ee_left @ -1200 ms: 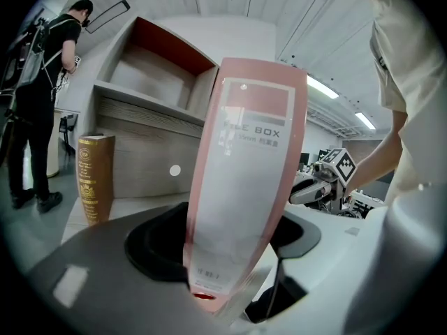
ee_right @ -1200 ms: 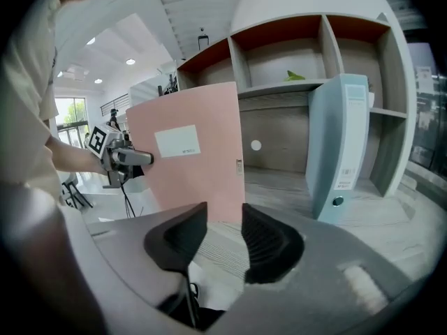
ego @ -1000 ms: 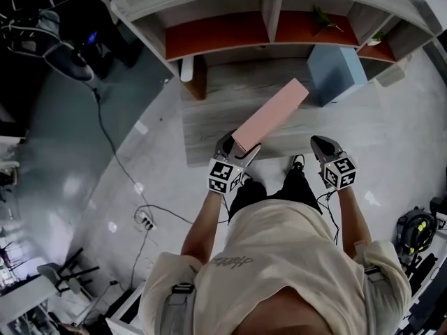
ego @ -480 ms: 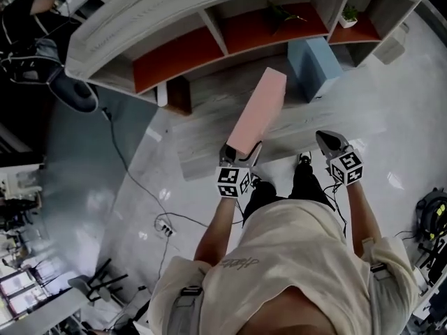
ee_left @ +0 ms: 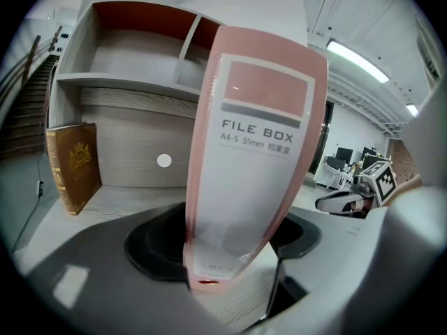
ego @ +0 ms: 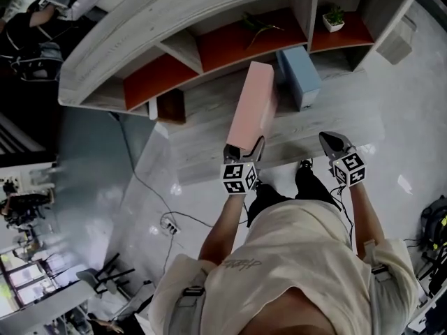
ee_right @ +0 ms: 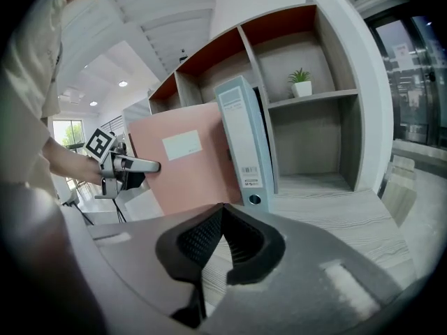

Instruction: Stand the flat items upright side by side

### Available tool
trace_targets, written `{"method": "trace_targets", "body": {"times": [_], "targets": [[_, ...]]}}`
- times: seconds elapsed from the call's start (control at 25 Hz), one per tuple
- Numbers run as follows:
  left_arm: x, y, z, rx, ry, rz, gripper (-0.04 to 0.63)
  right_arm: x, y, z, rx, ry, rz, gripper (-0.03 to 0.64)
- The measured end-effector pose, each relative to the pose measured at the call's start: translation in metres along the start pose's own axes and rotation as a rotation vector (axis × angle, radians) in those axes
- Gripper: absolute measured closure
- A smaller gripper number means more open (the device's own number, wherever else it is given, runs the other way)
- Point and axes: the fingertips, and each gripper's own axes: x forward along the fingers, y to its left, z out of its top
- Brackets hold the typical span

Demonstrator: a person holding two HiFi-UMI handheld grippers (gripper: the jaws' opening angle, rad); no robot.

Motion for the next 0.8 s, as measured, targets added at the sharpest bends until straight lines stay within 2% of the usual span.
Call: {"method": "trace_targets", "body": {"times": [0.28, 0.44, 0.8], "targets": [[0.029, -0.02, 0.013, -0.008, -0.017, 0.055, 0.247, 0.003, -0.029, -0.004, -0.027, -0.003, 0.067, 0.615], [0.046, -0.027, 0.021, -0.009, -0.03, 0.067, 0.247, 0.007, -0.049, 0.0, -0.022, -0.03, 0.074, 0.615], [0.075, -0.029, 0.034, -0.017, -0.002, 0.088, 0.249, 0.01, -0.066, 0.006, 0.026, -0.06, 0.091, 0.615]]}}
